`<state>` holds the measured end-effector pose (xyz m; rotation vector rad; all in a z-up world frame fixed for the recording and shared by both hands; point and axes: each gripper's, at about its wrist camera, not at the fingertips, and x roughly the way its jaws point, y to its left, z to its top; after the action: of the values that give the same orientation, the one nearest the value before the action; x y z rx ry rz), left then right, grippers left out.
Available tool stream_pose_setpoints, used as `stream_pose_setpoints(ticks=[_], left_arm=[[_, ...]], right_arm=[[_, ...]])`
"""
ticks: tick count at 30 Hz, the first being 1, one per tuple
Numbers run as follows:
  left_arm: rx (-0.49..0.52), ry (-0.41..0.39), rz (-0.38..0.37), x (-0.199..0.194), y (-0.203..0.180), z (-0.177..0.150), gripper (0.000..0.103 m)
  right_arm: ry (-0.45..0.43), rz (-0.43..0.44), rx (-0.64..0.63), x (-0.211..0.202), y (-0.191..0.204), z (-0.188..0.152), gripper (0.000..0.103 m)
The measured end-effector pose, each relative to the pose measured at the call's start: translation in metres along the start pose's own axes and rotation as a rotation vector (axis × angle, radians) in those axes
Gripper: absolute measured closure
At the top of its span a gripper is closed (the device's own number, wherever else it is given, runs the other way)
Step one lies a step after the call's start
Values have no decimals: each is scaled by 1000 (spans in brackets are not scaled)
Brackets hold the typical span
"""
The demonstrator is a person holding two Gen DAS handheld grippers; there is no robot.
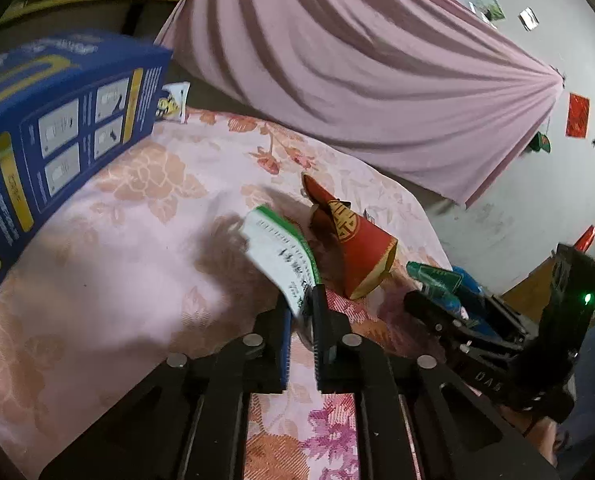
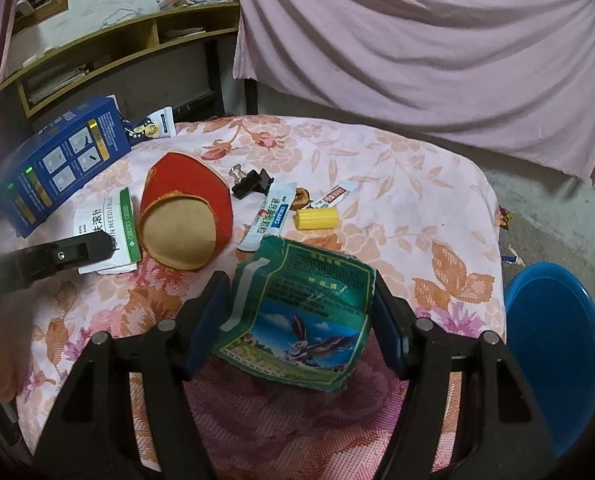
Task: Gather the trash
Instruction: 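Lift the box and green packet and carry both over the blue bucket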
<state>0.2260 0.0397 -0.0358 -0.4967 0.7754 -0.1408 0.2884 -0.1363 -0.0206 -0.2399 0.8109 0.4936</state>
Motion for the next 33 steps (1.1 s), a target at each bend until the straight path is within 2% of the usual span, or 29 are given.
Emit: stream_pose_setpoints(ticks=[4,9,12,17,20,23,29,33], left_arm=[[103,-78,57,-15,-16,-12,98],[237,-208,95,-32,-45,-21,98],[317,-286,82,-40,-69,-18,98],[462,-373,17,-42,-122,-11,98],[551,-384,-25,-37,-149,-6,98],[624,-377,-66,-28,-178,-1,98],[720,-335,-141,7,-228,6,98],[743,-258,-183,37,-253,7,98]], right_arm=[[-86,1,14,-18,-4,-1,11],[-287,2,56,-59,-14,-7,11],[-418,-16,92,-86,-25,-14,11],[-606,-120,126,-130,-47,-28,10],[-693,-172,174,-152,-65,-37,10],[-741,-235,223,-169,-86,-46,9],[-765,-301,375,-187,-130,-64,9],[-748,-337,464,-190,-156,-78,9]])
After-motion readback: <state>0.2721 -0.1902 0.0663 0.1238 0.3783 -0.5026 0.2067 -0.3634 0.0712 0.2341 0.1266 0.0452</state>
